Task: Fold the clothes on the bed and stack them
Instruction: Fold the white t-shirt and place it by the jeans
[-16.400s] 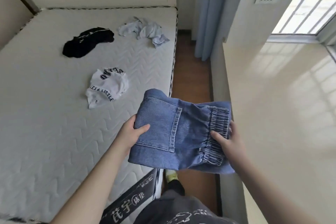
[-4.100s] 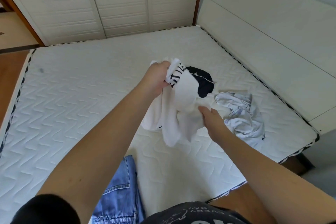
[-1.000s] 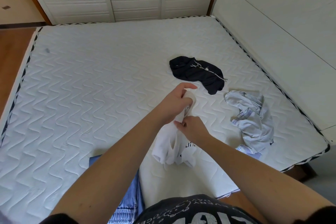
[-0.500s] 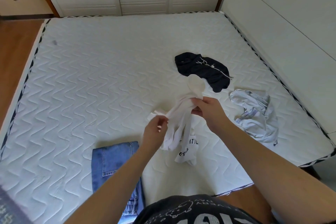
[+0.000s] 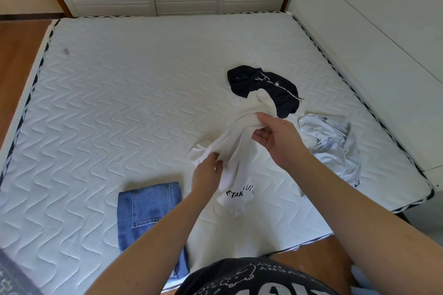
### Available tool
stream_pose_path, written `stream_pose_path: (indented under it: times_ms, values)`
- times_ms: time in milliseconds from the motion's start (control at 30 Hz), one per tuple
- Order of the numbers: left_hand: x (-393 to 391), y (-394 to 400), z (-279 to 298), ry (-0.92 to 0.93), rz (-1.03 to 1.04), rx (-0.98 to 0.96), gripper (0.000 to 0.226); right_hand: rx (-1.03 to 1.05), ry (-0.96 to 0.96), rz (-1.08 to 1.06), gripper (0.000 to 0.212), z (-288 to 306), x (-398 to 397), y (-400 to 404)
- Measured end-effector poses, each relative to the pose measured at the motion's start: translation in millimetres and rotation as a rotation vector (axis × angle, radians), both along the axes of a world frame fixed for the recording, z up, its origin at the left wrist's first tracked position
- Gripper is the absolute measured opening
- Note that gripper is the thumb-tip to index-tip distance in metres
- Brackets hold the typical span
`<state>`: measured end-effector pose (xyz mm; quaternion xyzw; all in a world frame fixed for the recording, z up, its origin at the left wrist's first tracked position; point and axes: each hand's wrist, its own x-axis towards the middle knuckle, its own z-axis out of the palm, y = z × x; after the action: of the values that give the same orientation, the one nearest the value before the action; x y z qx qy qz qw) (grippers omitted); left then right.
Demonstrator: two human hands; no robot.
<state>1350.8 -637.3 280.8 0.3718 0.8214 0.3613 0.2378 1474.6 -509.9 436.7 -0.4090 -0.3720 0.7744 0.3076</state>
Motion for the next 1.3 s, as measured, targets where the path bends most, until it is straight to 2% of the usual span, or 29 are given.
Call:
stream_pose_path:
  times_ms: [133, 367, 467, 567, 700, 767, 833, 1000, 1100, 1200, 1300]
  values:
    - [-17, -6, 0, -0.107, 0.08, 0.029, 0.008, 0.056, -0.055, -0.056, 0.01, -2, 13, 11]
    - [-73, -18, 13, 0.036, 0.156, 0.043, 0.019, 0.168, -0.301, -0.141, 0.027, -20, 35, 27]
    - [-87, -23, 21, 0.089, 0.063, 0.017, 0.021, 0.151, -0.309, -0.184, 0.027, -24, 39, 29]
    - [-96, -32, 26, 0.21, -0.133, -0.071, 0.023, 0.101, -0.274, -0.245, 0.023, -22, 40, 30]
    - [-100, -39, 30, 0.375, -0.274, -0.16, 0.029, 0.109, -0.269, -0.213, 0.023, -20, 38, 26]
    - [-97, -38, 35, 0.36, -0.314, -0.182, 0.043, 0.116, -0.269, -0.184, 0.023, -20, 35, 21]
    - [-93, -35, 38, 0.313, -0.316, -0.238, 0.045, 0.111, -0.274, -0.163, 0.021, -20, 32, 16]
    - [-76, -28, 33, 0.279, -0.308, -0.324, 0.023, 0.103, -0.24, -0.118, 0.021, -17, 24, 4]
    - [-61, -27, 25, 0.19, -0.32, -0.261, 0.028, 0.102, -0.22, -0.105, 0.026, -14, 23, -3]
    - [-42, -21, 26, 0.127, -0.363, -0.167, 0.039, 0.09, -0.2, -0.101, 0.019, -13, 26, -8]
    - [-25, -10, 30, 0.21, -0.364, -0.137, 0.027, 0.102, -0.195, -0.095, 0.019, -15, 34, -7]
